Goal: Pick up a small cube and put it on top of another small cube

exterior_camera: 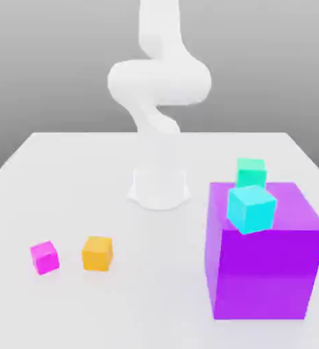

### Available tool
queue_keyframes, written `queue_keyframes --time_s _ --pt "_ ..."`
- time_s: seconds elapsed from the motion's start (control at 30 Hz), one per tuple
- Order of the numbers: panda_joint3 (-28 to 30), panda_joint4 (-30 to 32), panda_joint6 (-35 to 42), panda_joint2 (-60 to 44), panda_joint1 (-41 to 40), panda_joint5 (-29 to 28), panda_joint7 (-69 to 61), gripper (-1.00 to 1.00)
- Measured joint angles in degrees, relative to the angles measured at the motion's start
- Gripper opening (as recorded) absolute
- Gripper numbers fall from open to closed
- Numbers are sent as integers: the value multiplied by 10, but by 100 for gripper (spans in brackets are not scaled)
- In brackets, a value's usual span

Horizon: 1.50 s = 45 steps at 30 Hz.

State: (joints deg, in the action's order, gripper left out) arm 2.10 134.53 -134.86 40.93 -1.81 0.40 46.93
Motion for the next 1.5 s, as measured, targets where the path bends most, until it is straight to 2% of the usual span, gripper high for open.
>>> queue_keyframes --time_s 0.67,0.77,0.9,0.93,1.17,1.37,1.5 --pt "168 230 -265 -422 -175 45 84 0" --pt "153 237 -309 -485 -197 86 61 0" --pt "71 221 -371 -566 -263 158 8 0" --pt "49 217 -386 -585 -283 168 0 -100" --pt "43 216 -390 -589 -289 168 0 -100" --pt "120 241 -307 -480 -237 60 81 -100" --pt "82 214 -219 -420 -170 40 41 -100"
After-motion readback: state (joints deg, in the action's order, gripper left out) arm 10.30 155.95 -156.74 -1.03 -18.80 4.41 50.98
